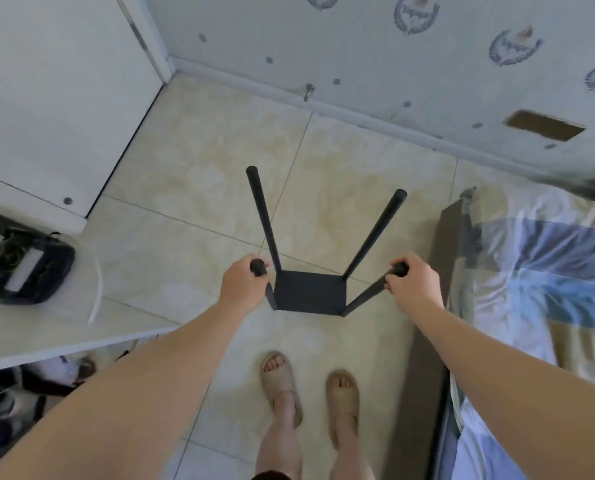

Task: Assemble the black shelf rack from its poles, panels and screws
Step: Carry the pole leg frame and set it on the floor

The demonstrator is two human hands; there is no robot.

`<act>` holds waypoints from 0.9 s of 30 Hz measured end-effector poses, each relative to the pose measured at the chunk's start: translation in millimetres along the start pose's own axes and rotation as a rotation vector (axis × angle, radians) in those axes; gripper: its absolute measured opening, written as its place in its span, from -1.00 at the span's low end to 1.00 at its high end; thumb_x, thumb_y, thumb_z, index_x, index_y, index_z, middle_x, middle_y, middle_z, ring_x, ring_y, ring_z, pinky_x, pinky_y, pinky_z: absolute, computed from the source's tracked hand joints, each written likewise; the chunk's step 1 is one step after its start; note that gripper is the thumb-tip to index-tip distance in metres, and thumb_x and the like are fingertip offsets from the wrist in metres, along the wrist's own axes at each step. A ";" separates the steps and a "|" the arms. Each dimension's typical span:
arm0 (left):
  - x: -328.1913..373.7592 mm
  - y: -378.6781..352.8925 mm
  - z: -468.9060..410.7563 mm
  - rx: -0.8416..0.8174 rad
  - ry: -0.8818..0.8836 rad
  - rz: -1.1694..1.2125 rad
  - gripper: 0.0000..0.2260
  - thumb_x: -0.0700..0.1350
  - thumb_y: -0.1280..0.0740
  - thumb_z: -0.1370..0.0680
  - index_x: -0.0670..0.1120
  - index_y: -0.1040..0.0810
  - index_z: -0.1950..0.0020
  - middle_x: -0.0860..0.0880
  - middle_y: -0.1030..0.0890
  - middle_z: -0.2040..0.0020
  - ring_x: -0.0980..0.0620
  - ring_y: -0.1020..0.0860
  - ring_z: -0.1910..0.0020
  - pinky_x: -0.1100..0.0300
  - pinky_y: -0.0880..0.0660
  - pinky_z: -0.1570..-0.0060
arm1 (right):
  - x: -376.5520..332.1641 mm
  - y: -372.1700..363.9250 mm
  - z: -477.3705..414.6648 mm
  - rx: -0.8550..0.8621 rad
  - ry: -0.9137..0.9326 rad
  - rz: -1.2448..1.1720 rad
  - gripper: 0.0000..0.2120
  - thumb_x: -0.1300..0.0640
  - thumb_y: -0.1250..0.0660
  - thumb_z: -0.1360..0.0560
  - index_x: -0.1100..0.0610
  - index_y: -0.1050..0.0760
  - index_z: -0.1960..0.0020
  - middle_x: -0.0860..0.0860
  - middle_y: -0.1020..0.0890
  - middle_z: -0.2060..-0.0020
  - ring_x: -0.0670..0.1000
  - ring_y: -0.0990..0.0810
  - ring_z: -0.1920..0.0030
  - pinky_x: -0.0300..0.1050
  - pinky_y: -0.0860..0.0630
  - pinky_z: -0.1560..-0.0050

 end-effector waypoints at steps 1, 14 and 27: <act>-6.5 -5.2 -6.6 0.002 0.011 -0.006 -0.84 -0.24 -0.36 -0.56 -0.03 -0.59 -0.09 0.05 -0.57 0.00 0.04 -0.50 0.02 0.29 -0.38 0.11 | 6.1 -8.3 -5.3 0.002 -0.007 -0.005 -0.79 0.31 -0.34 -0.54 0.02 -0.51 -0.05 0.05 -0.63 0.09 0.05 -0.65 0.13 -0.13 -0.57 0.23; -63.4 -55.8 -29.6 -0.096 0.102 -0.043 -0.72 -0.22 -0.26 -0.63 -0.08 -0.52 -0.33 -0.01 -0.53 -0.09 0.04 -0.48 0.04 0.47 -0.35 0.40 | 54.1 -74.3 -36.4 -0.126 -0.116 0.066 -0.70 0.24 -0.32 -0.57 0.09 -0.59 -0.27 0.05 -0.62 -0.02 0.00 -0.58 0.20 -0.23 -0.44 0.32; -43.6 -34.4 53.4 -0.106 0.161 -0.020 -0.63 -0.07 -0.28 -0.61 0.03 -0.41 -0.43 0.10 -0.47 -0.25 0.22 -0.51 0.16 0.36 -0.36 0.30 | 18.1 -55.4 35.5 -0.372 -0.029 0.166 -0.56 0.06 -0.26 -0.63 -0.01 -0.38 -0.50 0.04 -0.55 -0.24 0.05 -0.57 0.12 -0.11 -0.50 0.15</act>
Point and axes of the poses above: each hand's wrist, its own z-axis away from the middle knuckle, its own y-axis out of the back of the hand, x = y × z, the point moved 10 cm from there along -z, towards the middle knuckle
